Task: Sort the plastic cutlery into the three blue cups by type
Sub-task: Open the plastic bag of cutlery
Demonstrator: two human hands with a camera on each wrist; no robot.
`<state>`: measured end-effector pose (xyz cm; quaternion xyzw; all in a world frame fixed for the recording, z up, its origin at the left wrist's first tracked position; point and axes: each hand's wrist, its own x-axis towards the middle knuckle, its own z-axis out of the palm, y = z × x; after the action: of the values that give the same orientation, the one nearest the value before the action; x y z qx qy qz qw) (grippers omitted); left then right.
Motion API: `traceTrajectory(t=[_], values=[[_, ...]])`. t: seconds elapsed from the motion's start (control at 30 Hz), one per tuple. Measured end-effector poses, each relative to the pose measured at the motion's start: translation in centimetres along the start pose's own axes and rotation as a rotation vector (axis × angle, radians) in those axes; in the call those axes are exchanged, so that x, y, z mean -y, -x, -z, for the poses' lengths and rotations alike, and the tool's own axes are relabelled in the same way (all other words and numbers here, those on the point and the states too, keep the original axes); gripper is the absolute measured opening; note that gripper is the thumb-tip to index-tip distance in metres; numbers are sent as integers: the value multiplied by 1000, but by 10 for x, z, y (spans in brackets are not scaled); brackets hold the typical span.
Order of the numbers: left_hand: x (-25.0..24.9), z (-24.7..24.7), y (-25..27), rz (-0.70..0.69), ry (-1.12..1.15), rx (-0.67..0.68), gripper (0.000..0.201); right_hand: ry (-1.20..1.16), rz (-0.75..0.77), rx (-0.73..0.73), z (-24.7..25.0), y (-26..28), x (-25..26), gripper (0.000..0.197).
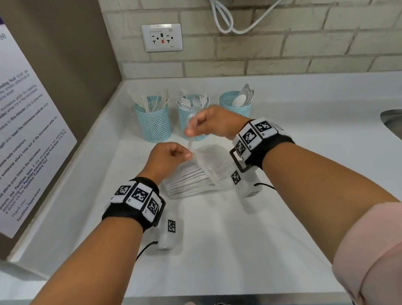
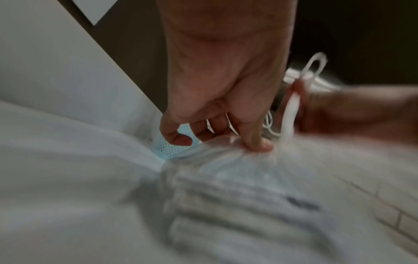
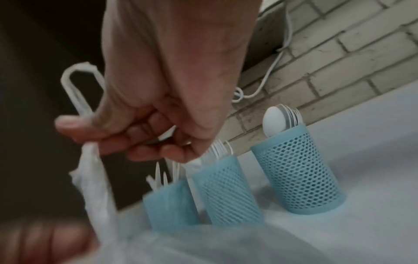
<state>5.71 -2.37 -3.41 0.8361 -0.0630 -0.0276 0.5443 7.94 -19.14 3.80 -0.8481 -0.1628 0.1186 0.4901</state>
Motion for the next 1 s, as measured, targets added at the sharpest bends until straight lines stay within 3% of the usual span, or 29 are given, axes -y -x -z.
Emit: traceTrajectory(t=[0.17, 0.27, 0.33, 0.4, 0.57, 0.77, 0.9, 1.0], values=[[-4, -1, 4, -36, 67, -2, 8, -252, -74, -17, 15, -2, 11, 3], [-9, 7, 0, -20, 102, 45, 14, -24, -241, 50, 21, -3, -9, 31], [-10, 10, -1, -7, 139, 58, 13, 216, -337, 184, 18, 0, -16, 41], [-12, 9, -1, -11, 190, 55, 16, 419, -342, 260, 10, 1, -22, 45], [-16, -1, 0, -26, 233, 58, 23, 379, -127, 115, -3, 4, -31, 34], [-17, 15, 3, 22, 284, 44, 16, 101, -164, -83, 19, 14, -49, 6], [-32, 5, 3, 19, 302, 80, 15, -60, -81, -94, 6, 11, -43, 11], [-32, 8, -1, 1, 277, 1, 13, -126, -81, -170, 6, 13, -42, 16]])
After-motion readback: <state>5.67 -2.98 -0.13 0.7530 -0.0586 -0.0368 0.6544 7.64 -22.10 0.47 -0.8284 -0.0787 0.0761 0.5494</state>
